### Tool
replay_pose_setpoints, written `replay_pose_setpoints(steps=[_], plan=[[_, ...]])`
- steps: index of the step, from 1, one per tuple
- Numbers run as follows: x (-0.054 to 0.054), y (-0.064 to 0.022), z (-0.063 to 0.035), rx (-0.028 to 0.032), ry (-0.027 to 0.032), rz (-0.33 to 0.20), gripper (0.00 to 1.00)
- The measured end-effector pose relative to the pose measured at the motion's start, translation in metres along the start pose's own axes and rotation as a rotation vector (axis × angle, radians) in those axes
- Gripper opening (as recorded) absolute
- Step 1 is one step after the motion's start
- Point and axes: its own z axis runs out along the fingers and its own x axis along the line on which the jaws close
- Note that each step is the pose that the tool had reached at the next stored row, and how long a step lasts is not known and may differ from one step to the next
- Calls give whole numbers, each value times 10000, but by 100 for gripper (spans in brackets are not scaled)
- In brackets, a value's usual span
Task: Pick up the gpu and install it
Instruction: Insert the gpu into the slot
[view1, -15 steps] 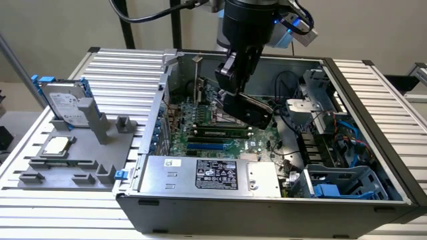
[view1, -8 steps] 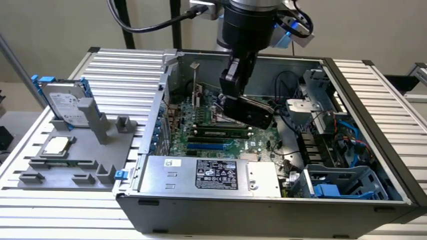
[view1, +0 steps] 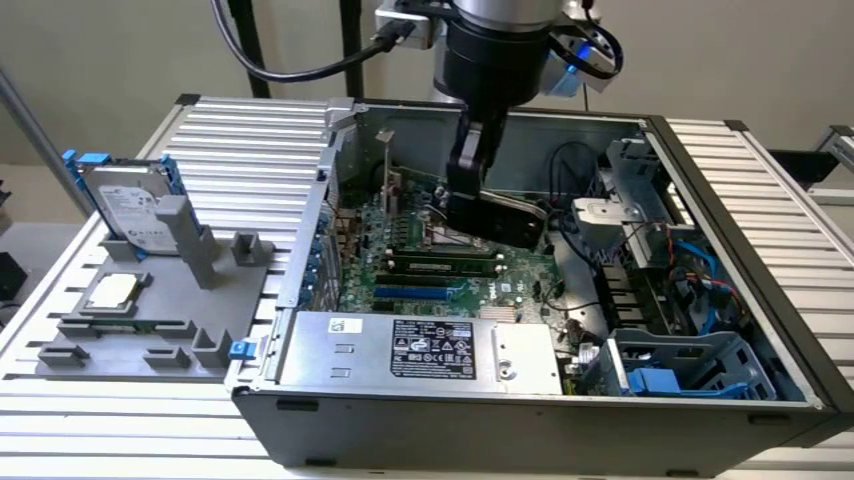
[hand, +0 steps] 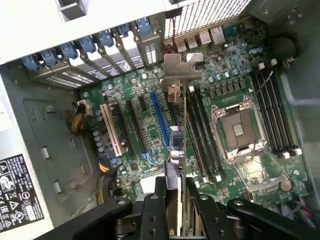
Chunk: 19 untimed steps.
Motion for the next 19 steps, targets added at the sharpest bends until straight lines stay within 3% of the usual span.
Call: replay_pose_setpoints(steps=[2, 4, 14, 19], plan=[[2, 8, 20, -32, -83, -244, 0], [5, 14, 47, -48, -100, -565, 0], [9, 13, 182, -96, -67, -2369, 0], [18, 33, 273, -111, -59, -2907, 0]])
